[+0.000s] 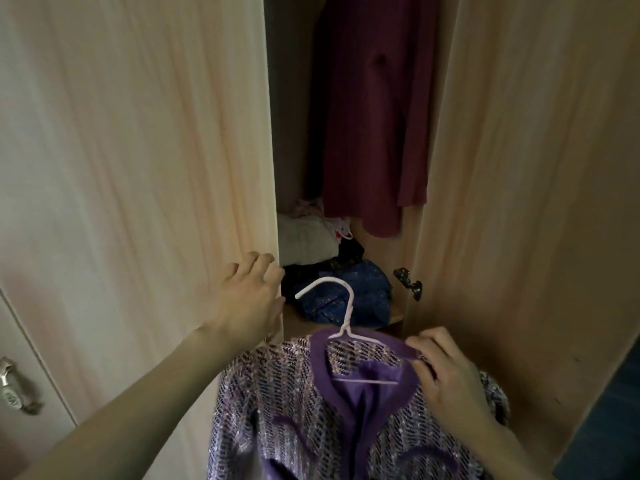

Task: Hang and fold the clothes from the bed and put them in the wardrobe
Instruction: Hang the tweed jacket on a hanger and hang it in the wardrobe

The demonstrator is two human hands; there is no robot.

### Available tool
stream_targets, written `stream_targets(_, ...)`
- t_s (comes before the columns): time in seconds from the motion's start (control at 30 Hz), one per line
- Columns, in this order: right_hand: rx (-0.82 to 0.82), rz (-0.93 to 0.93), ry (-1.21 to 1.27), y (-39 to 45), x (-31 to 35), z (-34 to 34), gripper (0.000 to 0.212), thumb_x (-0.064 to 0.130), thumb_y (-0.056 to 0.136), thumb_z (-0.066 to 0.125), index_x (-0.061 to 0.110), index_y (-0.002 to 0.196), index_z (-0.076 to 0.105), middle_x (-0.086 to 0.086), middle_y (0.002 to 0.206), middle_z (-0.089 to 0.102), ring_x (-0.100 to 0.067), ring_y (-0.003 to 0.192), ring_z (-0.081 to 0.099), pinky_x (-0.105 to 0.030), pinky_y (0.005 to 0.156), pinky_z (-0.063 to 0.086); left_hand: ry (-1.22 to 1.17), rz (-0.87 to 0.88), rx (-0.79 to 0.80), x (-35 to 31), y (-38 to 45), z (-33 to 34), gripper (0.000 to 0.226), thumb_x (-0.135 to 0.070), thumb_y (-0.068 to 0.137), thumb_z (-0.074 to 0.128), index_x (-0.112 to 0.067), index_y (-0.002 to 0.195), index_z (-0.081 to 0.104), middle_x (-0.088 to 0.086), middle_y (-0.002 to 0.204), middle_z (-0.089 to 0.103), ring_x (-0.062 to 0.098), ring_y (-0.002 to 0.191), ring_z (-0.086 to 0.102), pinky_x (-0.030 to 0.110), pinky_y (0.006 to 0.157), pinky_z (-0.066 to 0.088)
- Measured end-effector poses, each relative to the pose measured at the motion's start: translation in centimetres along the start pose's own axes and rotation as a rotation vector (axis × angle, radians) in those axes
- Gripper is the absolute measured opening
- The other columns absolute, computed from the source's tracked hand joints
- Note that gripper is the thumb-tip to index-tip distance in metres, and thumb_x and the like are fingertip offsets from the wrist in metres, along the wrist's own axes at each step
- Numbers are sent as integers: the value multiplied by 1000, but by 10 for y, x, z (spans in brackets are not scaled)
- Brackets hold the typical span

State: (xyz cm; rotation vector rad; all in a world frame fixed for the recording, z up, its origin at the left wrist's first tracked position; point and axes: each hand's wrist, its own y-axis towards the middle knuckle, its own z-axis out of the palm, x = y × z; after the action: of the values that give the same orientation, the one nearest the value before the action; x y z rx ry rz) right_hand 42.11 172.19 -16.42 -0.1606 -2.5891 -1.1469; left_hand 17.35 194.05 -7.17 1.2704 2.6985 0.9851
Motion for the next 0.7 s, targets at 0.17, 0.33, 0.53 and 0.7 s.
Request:
stream_targets(0.17, -16, -12, 76, 23, -28, 12, 15, 11, 89, 62, 15, 103, 65, 12, 105, 47, -3, 80, 52, -17, 66, 43, 204, 54, 70, 11, 45, 14, 51, -39, 84, 61, -12, 127, 59, 11, 146, 48, 28, 142, 33, 45, 105, 37)
stream_targets(0.33, 30, -45, 166, 37, -64, 20, 14, 12, 91, 62, 19, 102, 64, 16, 106, 47, -1, 83, 53, -16, 67, 44, 450, 65, 247, 0, 82, 29, 49, -32, 90, 48, -14, 135, 53, 11, 146, 46, 30, 145, 25, 43, 110, 26)
stream_targets(0.53, 52, -84, 305, 54, -99, 27, 12, 27, 91, 57, 22, 98, 64, 13, 103, 52, -5, 81, 57, -17, 69, 45, 605, -124, 427, -32, 106, 22, 38, -27, 95, 47, -18, 131, 56, 3, 131, 48, 25, 123, 37, 39, 95, 37)
stream_targets(0.7, 66, -137, 310, 52, -105, 22, 12, 16, 86, 62, 15, 96, 68, 9, 103, 54, -12, 83, 59, -23, 71, 47, 596, -153, 483, -43, 95, 11, 35, -23, 96, 48, -21, 129, 61, 2, 138, 47, 26, 137, 27, 41, 100, 35)
